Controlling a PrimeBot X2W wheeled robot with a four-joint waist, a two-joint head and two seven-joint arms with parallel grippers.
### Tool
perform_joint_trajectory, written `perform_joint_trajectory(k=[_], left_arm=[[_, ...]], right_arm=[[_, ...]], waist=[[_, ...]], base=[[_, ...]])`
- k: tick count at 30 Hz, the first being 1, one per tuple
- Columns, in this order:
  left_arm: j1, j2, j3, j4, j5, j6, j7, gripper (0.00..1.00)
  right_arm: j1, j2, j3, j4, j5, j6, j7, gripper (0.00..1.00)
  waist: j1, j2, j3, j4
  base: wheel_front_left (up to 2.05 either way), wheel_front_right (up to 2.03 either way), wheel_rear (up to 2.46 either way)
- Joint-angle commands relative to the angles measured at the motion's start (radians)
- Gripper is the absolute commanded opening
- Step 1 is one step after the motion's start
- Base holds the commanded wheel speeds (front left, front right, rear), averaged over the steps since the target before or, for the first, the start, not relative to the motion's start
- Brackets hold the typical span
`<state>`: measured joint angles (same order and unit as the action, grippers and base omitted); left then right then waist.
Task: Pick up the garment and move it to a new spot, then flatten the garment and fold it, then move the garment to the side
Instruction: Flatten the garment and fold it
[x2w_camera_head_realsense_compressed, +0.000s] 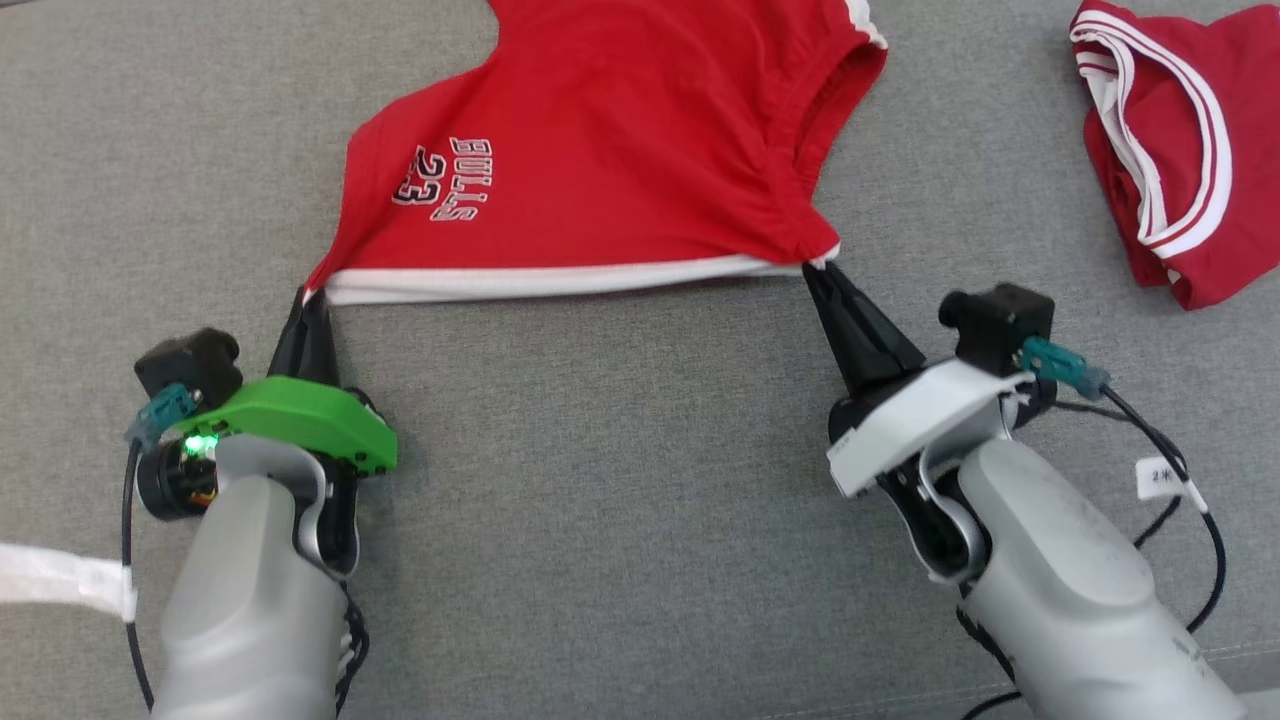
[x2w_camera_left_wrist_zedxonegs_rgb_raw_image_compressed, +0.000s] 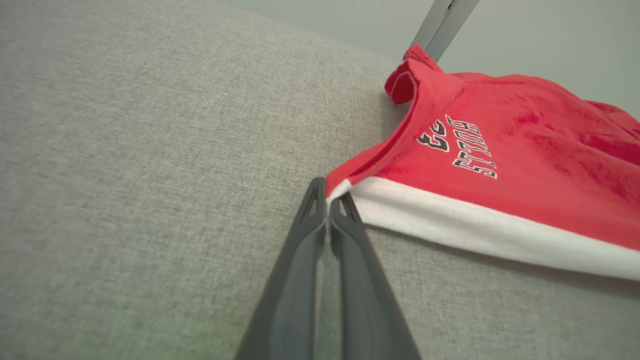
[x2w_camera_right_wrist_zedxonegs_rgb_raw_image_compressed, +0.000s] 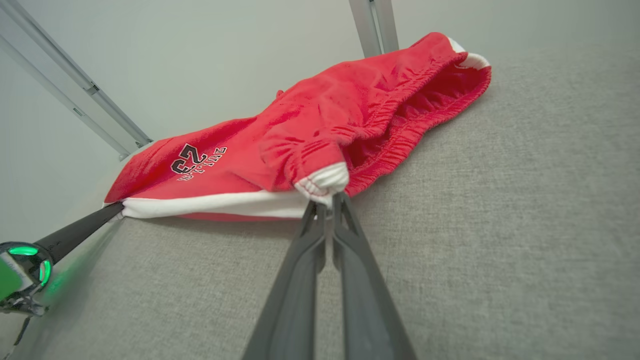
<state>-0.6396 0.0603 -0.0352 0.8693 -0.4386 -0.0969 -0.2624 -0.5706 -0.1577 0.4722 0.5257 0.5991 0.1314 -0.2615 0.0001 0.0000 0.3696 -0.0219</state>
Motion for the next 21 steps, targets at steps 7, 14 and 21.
perform_joint_trajectory(k=[7, 14, 21], left_arm=[[0.293, 0.02, 0.04, -0.261, 0.069, 0.008, -0.003, 0.0], [0.527, 0.016, 0.048, -0.549, 0.072, 0.069, 0.044, 0.0], [0.613, 0.012, 0.035, -0.786, 0.054, 0.112, 0.153, 0.0]], right_arm=[[0.328, -0.065, -0.067, -0.266, -0.047, -0.002, -0.004, 0.0], [0.59, -0.038, -0.144, -0.453, -0.065, -0.003, 0.002, 0.0], [0.672, -0.016, -0.164, -0.549, -0.078, -0.003, 0.064, 0.0]], waist=[[-0.0001, 0.0, -0.104, 0.026], [-0.0001, 0.0, -0.145, 0.031], [-0.0001, 0.0, -0.145, 0.021]], base=[[0.0, 0.0, 0.0], [0.0, 0.0, 0.0], [0.0, 0.0, 0.0]])
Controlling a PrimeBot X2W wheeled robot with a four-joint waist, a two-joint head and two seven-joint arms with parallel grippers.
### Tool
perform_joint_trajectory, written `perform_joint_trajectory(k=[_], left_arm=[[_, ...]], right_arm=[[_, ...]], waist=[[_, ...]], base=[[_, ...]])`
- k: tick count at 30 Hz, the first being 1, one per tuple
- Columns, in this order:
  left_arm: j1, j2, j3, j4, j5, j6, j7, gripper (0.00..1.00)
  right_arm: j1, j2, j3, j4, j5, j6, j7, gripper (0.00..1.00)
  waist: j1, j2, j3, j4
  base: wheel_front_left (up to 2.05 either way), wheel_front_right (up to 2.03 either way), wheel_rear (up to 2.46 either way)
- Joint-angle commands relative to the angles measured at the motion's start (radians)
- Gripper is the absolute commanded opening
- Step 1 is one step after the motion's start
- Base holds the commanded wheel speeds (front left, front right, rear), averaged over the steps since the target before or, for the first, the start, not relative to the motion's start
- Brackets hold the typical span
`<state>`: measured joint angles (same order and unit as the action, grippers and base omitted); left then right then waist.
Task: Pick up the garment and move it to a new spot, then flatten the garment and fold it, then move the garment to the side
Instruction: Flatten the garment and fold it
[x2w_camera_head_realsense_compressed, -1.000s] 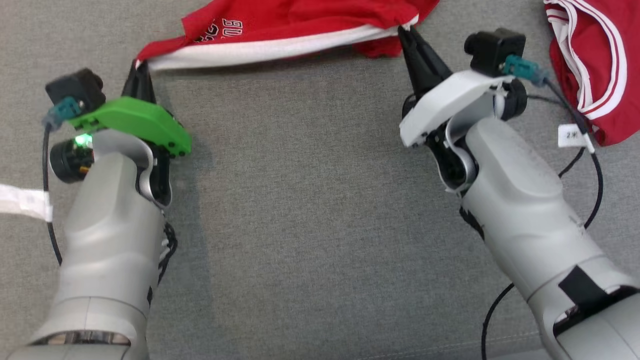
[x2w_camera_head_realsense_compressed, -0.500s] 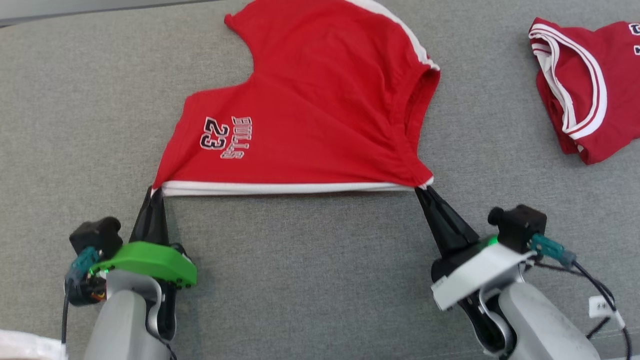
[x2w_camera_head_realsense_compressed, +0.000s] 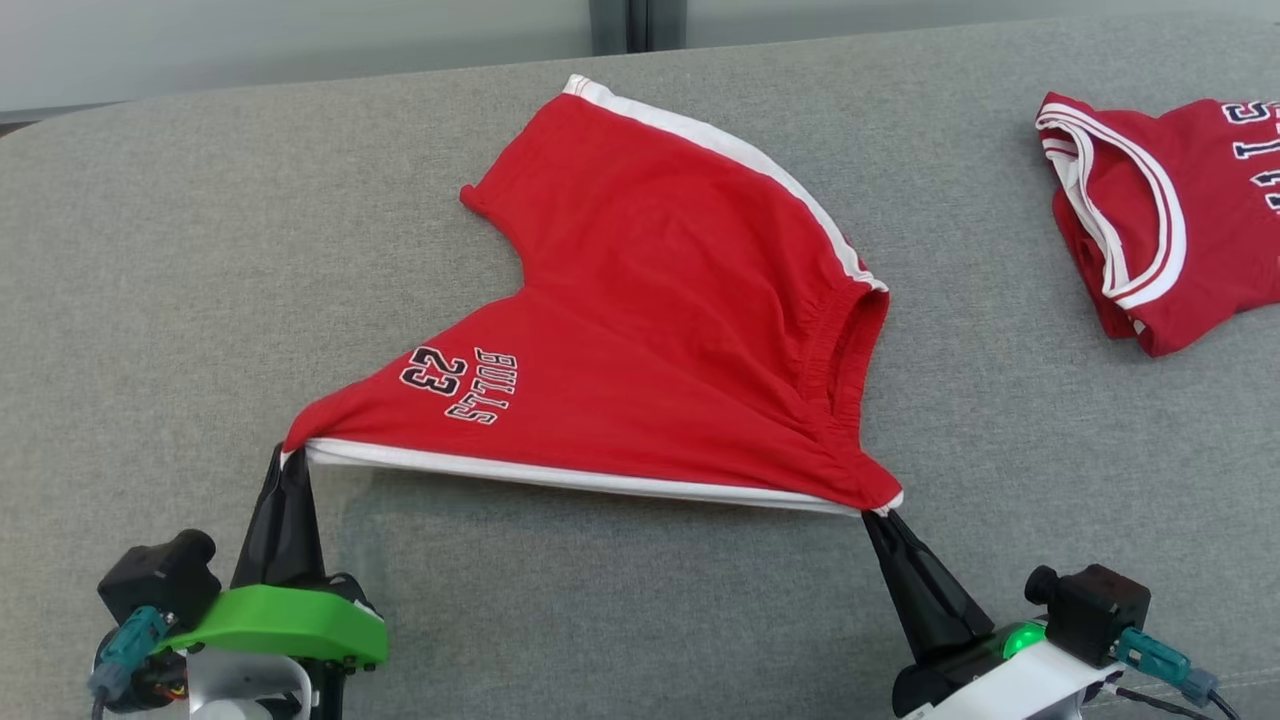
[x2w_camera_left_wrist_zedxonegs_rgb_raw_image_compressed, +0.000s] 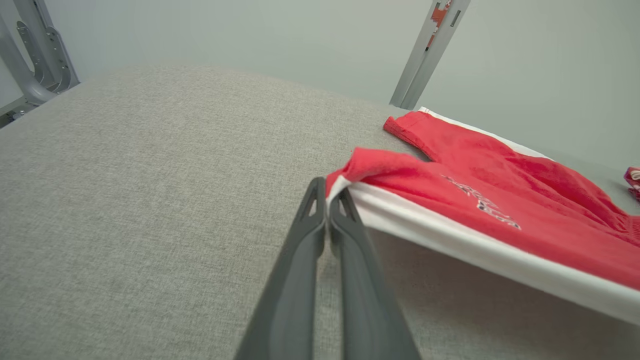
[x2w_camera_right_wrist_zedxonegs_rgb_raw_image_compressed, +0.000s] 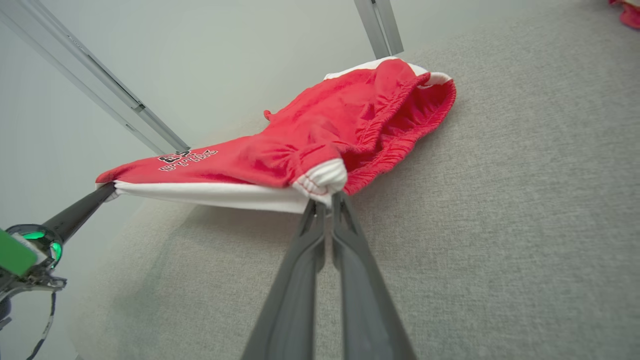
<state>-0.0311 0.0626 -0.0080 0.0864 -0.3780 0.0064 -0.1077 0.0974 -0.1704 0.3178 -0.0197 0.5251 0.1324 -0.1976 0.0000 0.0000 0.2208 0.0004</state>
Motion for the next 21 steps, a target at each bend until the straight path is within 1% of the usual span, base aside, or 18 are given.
perform_joint_trajectory(k=[1, 6, 10, 14, 18, 19, 21], left_arm=[[-0.01, 0.013, 0.004, -0.021, -0.008, 0.008, 0.014, 0.0], [-0.134, 0.044, -0.029, -0.018, -0.009, -0.023, 0.102, 0.0], [-0.309, 0.071, -0.043, 0.05, -0.018, -0.045, 0.176, 0.0], [-0.505, 0.087, -0.062, 0.162, -0.023, -0.067, 0.239, 0.0], [-0.695, 0.105, -0.088, 0.31, -0.004, -0.076, 0.296, 0.0], [-0.742, 0.106, -0.098, 0.358, -0.002, -0.078, 0.307, 0.0], [-0.829, 0.112, -0.109, 0.438, 0.011, -0.08, 0.313, 0.0]], right_arm=[[-0.004, 0.002, -0.006, -0.012, -0.003, -0.003, 0.012, 0.0], [-0.078, 0.016, 0.003, -0.032, 0.05, -0.003, 0.079, 0.0], [-0.185, 0.003, -0.01, -0.025, 0.092, -0.003, 0.123, 0.0], [-0.299, -0.007, -0.024, 0.003, 0.136, -0.003, 0.147, 0.0], [-0.401, 0.013, -0.037, 0.047, 0.196, -0.003, 0.136, 0.0], [-0.429, 0.011, -0.039, 0.063, 0.196, -0.003, 0.134, 0.0], [-0.477, 0.03, -0.039, 0.086, 0.234, -0.003, 0.126, 0.0]], waist=[[0.0, 0.0, 0.01, -0.004], [0.0, 0.0, 0.065, -0.015], [0.0, 0.0, 0.141, -0.027], [0.0, 0.0, 0.213, -0.051], [0.0, 0.0, 0.271, -0.088], [0.0, 0.0, 0.283, -0.1], [0.0, 0.0, 0.306, -0.125]], base=[[0.0, 0.0, 0.0], [0.0, 0.0, 0.0], [0.0, 0.0, 0.0], [0.0, 0.0, 0.0], [0.0, 0.0, 0.0], [0.0, 0.0, 0.0], [0.0, 0.0, 0.0]])
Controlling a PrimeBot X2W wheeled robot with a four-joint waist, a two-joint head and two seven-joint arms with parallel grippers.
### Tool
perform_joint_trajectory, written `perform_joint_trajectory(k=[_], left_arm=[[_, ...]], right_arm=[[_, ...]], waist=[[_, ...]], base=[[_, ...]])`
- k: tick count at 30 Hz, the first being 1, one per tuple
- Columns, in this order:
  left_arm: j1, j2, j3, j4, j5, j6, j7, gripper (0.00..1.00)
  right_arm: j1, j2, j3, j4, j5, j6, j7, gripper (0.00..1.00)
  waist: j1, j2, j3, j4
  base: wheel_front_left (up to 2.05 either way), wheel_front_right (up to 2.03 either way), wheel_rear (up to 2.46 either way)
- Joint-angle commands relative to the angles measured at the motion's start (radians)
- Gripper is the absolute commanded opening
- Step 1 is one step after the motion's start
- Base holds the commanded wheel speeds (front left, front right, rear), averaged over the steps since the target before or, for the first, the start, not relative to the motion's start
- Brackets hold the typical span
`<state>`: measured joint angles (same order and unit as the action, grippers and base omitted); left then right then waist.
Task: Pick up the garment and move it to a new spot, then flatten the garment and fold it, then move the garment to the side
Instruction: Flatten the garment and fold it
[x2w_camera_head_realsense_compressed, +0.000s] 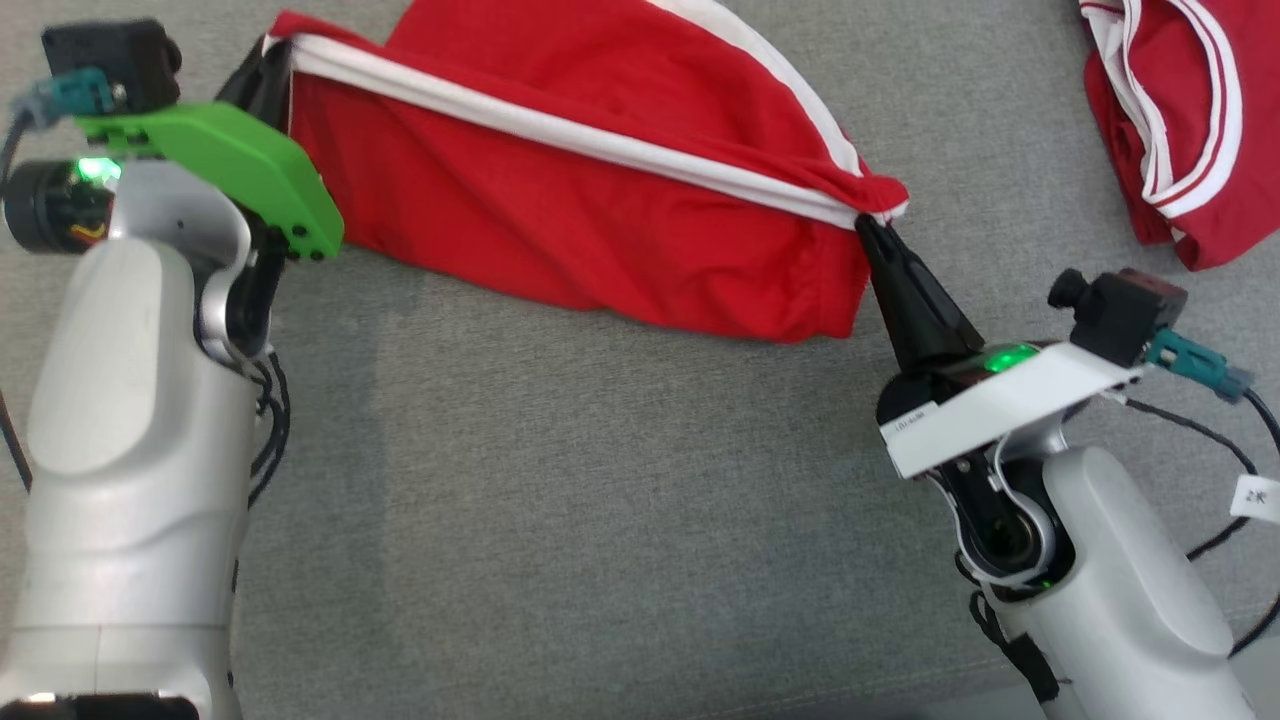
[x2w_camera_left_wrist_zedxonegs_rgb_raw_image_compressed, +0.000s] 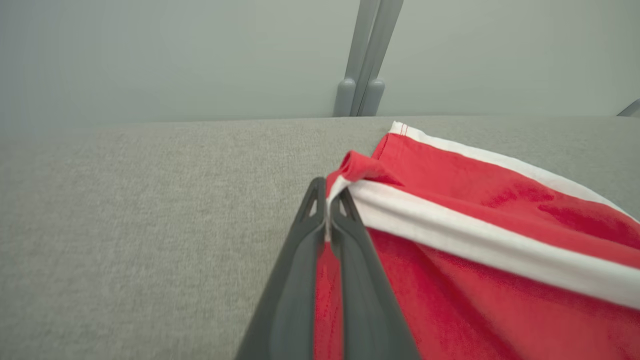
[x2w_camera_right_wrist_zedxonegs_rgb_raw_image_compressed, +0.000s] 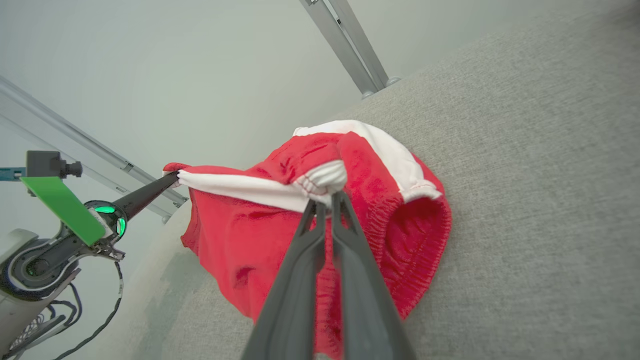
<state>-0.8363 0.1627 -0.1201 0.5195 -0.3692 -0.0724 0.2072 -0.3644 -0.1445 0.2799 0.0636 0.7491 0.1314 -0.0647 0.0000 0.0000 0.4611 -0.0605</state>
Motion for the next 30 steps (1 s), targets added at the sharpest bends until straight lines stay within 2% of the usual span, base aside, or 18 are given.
perform_joint_trajectory(k=[1, 9, 19, 20, 21, 22, 23, 27, 30], left_arm=[[-0.065, 0.013, -0.001, 0.049, 0.008, -0.001, 0.0, 0.0], [-0.306, 0.038, -0.023, 0.332, 0.054, 0.022, -0.047, 0.0], [-0.441, 0.052, -0.042, 0.556, 0.071, 0.016, -0.149, 0.0], [-0.448, 0.049, -0.039, 0.571, 0.064, 0.012, -0.158, 0.11], [-0.455, 0.044, -0.04, 0.586, 0.061, 0.008, -0.169, 0.71], [-0.459, 0.042, -0.042, 0.596, 0.06, 0.006, -0.18, 1.0], [-0.461, 0.038, -0.045, 0.607, 0.059, 0.002, -0.195, 1.0], [-0.446, 0.021, -0.066, 0.622, 0.077, 0.003, -0.295, 1.0], [-0.414, 0.015, -0.079, 0.616, 0.092, 0.014, -0.391, 1.0]], right_arm=[[-0.039, 0.007, 0.006, 0.02, 0.019, -0.002, -0.005, 0.0], [-0.169, 0.047, 0.072, 0.115, 0.11, -0.002, -0.041, 0.0], [-0.243, 0.041, 0.167, 0.203, 0.181, -0.002, -0.127, 0.0], [-0.247, 0.038, 0.175, 0.207, 0.182, -0.002, -0.135, 0.0], [-0.251, 0.032, 0.184, 0.21, 0.178, -0.002, -0.149, 0.47], [-0.256, 0.024, 0.191, 0.209, 0.167, -0.002, -0.159, 0.86], [-0.255, 0.014, 0.205, 0.206, 0.155, -0.002, -0.17, 1.0], [-0.225, -0.029, 0.223, 0.186, 0.082, -0.001, -0.196, 1.0], [-0.194, -0.05, 0.168, 0.138, 0.008, -0.001, -0.201, 1.0]], waist=[[0.0, 0.0, 0.074, -0.079], [0.0, 0.0, 0.123, -0.176], [0.0, 0.0, 0.151, -0.248], [0.0, 0.0, 0.152, -0.25], [0.0, 0.0, 0.153, -0.249], [0.0, 0.0, 0.153, -0.248], [0.0, 0.0, 0.153, -0.245], [0.0, 0.0, 0.141, -0.222], [0.0, 0.0, 0.126, -0.195]], base=[[0.0, 0.0, 0.0], [0.0, 0.0, 0.0], [0.0, 0.0, 0.0], [0.0, 0.0, 0.0], [0.0, 0.0, 0.0], [0.0, 0.0, 0.0], [0.0, 0.0, 0.0], [0.0, 0.0, 0.0], [0.0, 0.0, 0.0]])
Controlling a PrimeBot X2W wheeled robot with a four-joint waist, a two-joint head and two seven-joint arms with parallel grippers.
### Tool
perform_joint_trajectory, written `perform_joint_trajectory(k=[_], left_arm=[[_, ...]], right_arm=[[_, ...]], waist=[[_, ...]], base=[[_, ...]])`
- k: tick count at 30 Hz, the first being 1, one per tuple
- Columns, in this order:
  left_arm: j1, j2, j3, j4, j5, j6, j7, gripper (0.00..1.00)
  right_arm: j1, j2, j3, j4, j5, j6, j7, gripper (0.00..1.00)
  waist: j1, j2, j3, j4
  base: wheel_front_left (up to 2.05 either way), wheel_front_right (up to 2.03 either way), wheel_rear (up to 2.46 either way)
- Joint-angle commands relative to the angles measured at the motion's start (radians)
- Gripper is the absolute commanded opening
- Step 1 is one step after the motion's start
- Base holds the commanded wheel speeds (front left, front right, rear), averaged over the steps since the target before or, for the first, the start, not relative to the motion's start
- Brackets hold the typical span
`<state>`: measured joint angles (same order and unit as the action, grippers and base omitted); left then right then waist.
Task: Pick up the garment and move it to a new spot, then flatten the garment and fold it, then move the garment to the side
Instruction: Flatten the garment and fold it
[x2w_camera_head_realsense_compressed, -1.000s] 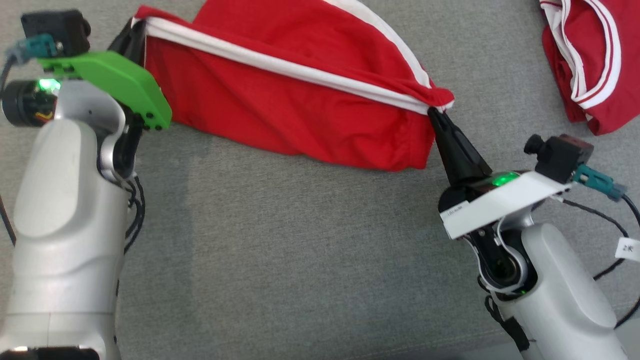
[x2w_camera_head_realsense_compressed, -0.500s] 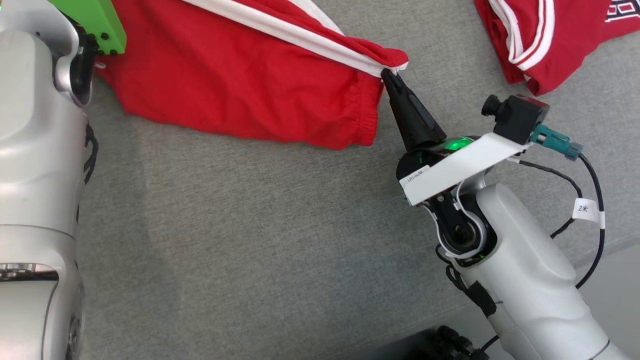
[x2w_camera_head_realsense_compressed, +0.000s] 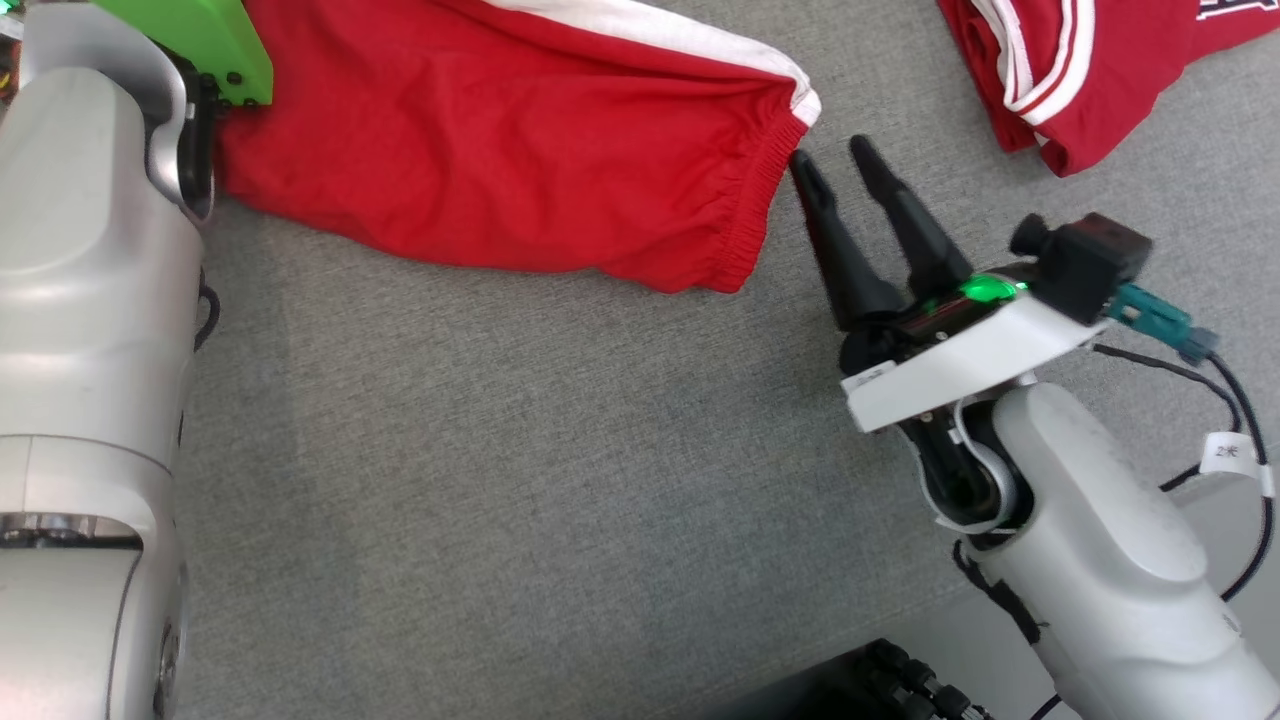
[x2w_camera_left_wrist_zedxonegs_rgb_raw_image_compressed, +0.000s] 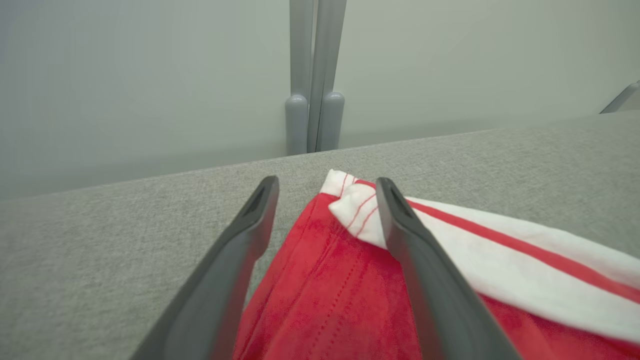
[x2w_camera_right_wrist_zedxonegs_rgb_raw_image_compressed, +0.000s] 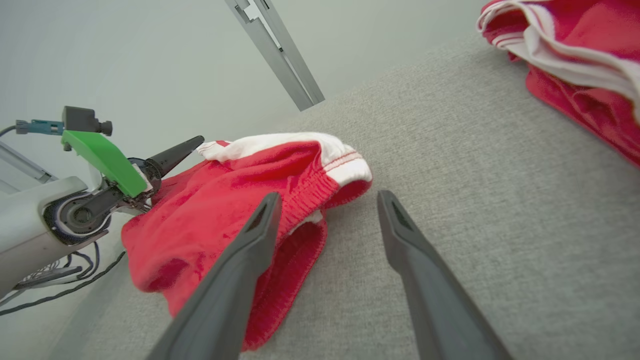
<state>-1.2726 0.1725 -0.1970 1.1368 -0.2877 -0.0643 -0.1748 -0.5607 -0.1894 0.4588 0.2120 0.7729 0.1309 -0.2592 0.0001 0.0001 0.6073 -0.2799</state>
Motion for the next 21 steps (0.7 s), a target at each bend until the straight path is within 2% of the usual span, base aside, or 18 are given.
perform_joint_trajectory(k=[1, 6, 9, 14, 21], left_arm=[[0.034, 0.006, -0.008, -0.011, 0.018, 0.015, -0.04, 1.0], [0.12, 0.008, -0.004, -0.136, 0.034, 0.048, -0.09, 1.0], [0.235, 0.019, 0.027, -0.333, 0.045, 0.086, -0.089, 1.0], [0.463, 0.02, 0.083, -0.62, 0.059, 0.138, -0.09, 1.0], [0.754, -0.001, 0.13, -0.881, 0.066, 0.191, -0.09, 1.0]], right_arm=[[0.024, -0.006, -0.043, -0.041, -0.047, -0.001, -0.006, 1.0], [0.118, -0.002, -0.177, -0.186, -0.215, -0.001, -0.006, 1.0], [0.167, -0.002, -0.243, -0.246, -0.304, -0.001, -0.006, 1.0], [0.229, -0.013, -0.303, -0.269, -0.393, -0.001, -0.006, 1.0], [0.289, -0.026, -0.34, -0.256, -0.442, -0.001, -0.006, 1.0]], waist=[[-0.0001, -0.0001, -0.028, 0.033], [-0.0001, -0.0001, -0.062, 0.075], [-0.0001, -0.0001, -0.086, 0.101], [-0.0001, -0.0001, -0.142, 0.141], [-0.0001, -0.0001, -0.216, 0.184]], base=[[0.0, 0.0, 0.0], [0.0, 0.0, 0.0], [0.0, 0.0, 0.0], [0.0, 0.0, 0.0], [0.0, 0.0, 0.0]])
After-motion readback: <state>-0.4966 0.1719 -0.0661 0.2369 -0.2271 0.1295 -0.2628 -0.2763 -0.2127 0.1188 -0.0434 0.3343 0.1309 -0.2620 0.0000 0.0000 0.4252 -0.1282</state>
